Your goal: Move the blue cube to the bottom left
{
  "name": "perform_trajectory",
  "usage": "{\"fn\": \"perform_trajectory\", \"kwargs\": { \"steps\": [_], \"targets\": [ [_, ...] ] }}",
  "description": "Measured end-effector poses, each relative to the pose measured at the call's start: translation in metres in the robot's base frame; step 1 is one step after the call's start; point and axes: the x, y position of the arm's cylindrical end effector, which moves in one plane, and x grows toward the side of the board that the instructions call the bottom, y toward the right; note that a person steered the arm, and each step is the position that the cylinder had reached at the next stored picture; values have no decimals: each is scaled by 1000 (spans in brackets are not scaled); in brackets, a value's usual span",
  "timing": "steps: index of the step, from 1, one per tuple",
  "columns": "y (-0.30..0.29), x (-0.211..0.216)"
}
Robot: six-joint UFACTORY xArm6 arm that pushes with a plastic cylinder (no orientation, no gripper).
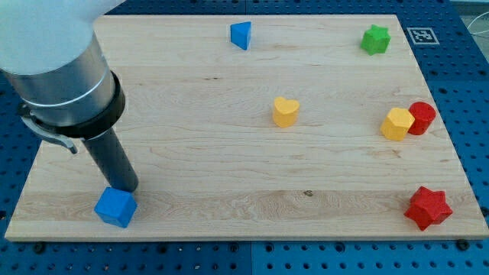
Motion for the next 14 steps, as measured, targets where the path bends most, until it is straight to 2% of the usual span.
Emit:
{"fn": "perform_trajectory", "kwargs": {
  "steps": [2, 4, 5, 7, 10, 14],
  "targets": [
    [16, 19],
    [23, 8],
    [42, 15],
    [30, 56],
    [-6, 36],
    [-21, 35]
  ]
}}
